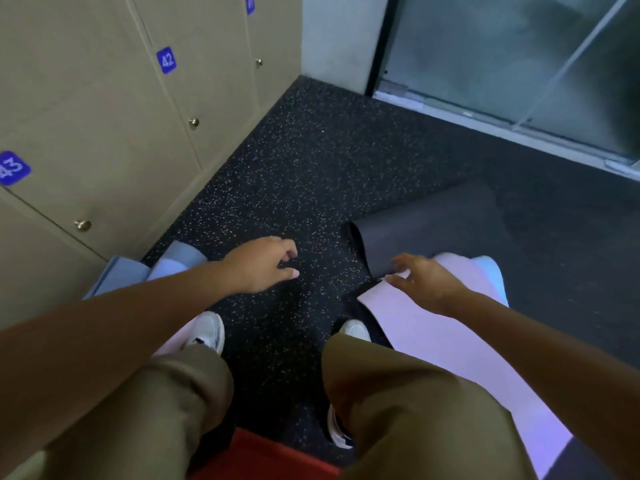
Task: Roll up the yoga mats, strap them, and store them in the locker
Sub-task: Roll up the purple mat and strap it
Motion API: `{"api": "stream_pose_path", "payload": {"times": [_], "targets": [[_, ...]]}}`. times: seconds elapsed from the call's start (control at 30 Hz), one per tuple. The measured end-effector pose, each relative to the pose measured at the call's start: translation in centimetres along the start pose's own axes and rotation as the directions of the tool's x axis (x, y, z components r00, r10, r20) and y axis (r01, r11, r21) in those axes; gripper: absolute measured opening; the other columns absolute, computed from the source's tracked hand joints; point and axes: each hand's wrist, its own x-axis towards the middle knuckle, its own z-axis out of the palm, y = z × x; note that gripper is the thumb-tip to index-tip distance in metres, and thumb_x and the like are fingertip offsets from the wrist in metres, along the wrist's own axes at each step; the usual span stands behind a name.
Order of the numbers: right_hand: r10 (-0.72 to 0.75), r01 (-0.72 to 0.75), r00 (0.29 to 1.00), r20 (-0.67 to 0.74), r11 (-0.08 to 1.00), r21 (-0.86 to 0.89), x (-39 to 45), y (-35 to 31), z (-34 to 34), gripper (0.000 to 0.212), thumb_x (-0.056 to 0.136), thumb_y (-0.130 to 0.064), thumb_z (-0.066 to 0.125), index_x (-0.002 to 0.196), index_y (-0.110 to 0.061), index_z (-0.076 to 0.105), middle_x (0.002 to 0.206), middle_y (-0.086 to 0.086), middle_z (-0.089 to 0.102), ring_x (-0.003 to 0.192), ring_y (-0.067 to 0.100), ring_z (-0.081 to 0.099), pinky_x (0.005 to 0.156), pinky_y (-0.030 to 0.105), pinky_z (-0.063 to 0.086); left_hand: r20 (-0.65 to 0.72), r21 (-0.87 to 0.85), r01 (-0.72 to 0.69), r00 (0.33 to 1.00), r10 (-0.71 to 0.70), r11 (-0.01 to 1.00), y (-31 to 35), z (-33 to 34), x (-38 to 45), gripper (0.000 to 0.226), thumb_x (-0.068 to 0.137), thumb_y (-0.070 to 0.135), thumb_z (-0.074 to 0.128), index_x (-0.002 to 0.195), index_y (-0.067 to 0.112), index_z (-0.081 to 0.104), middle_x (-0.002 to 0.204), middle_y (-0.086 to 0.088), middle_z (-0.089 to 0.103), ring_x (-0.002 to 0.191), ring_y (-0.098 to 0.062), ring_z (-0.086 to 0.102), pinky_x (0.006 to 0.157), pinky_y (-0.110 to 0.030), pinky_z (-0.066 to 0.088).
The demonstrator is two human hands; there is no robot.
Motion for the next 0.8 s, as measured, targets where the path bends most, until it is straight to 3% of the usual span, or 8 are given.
{"api": "stream_pose_path", "payload": {"times": [0.17, 0.33, 0.6, 0.7, 0.8], "targets": [[0.046, -0.038, 0.987, 0.152, 0.998, -0.056, 4.1, 4.2, 4.6, 0.048, 0.097, -0.039, 0.067, 0.139, -0.019, 0.055, 0.135, 0.004, 0.060, 0.118, 0.023, 0.058, 0.102, 0.035, 0.047, 0.121, 0.067, -0.036, 0.992, 0.027, 0.997, 1.2, 3.9, 3.7, 0.040, 0.098, 0.047, 0.063, 0.131, 0.026, 0.056, 0.125, 0.007, 0.059, 0.106, -0.012, 0.059, 0.091, -0.037, 0.053], [0.086, 0.011, 0.909, 0.408, 0.973, -0.229, 8.8, 5.7, 10.4, 0.062, 0.096, -0.041, 0.067, 0.151, -0.027, 0.041, 0.153, 0.003, 0.042, 0.141, 0.025, 0.034, 0.111, 0.041, 0.038, 0.199, 0.080, -0.025, 0.980, 0.009, 0.996, -0.1, 7.4, 6.0, 0.040, 0.098, 0.047, 0.062, 0.132, 0.027, 0.055, 0.126, 0.008, 0.059, 0.107, -0.012, 0.058, 0.091, -0.036, 0.052], [0.129, 0.019, 0.899, 0.419, 0.944, -0.330, 15.4, 7.1, 14.5, 0.071, 0.091, -0.035, 0.073, 0.152, -0.034, 0.038, 0.155, 0.008, 0.037, 0.134, 0.032, 0.047, 0.109, 0.045, 0.045, 0.280, 0.098, 0.063, 0.956, -0.088, 0.993, -3.0, 9.4, 7.2, 0.043, 0.098, 0.048, 0.061, 0.135, 0.028, 0.052, 0.127, 0.008, 0.059, 0.109, -0.014, 0.058, 0.093, -0.037, 0.051], [0.113, 0.088, 0.893, 0.435, 0.906, -0.415, 16.9, 7.7, 15.5, 0.070, 0.095, -0.029, 0.069, 0.156, -0.031, 0.035, 0.159, 0.009, 0.034, 0.141, 0.034, 0.040, 0.114, 0.045, 0.039, 0.303, 0.086, 0.076, 0.948, -0.099, 0.993, -2.8, 9.9, 7.2, 0.044, 0.099, 0.048, 0.060, 0.138, 0.029, 0.051, 0.128, 0.008, 0.059, 0.111, -0.014, 0.058, 0.096, -0.038, 0.052], [0.059, 0.222, 0.877, 0.477, 0.830, -0.512, 17.9, 8.5, 16.0, 0.069, 0.098, -0.019, 0.064, 0.158, -0.030, 0.031, 0.165, 0.003, 0.028, 0.153, 0.033, 0.020, 0.122, 0.047, 0.026, 0.343, 0.081, 0.066, 0.935, -0.090, 0.995, -2.2, 10.4, 7.2, 0.045, 0.099, 0.049, 0.060, 0.139, 0.030, 0.050, 0.130, 0.007, 0.059, 0.113, -0.016, 0.059, 0.097, -0.041, 0.052]]}}
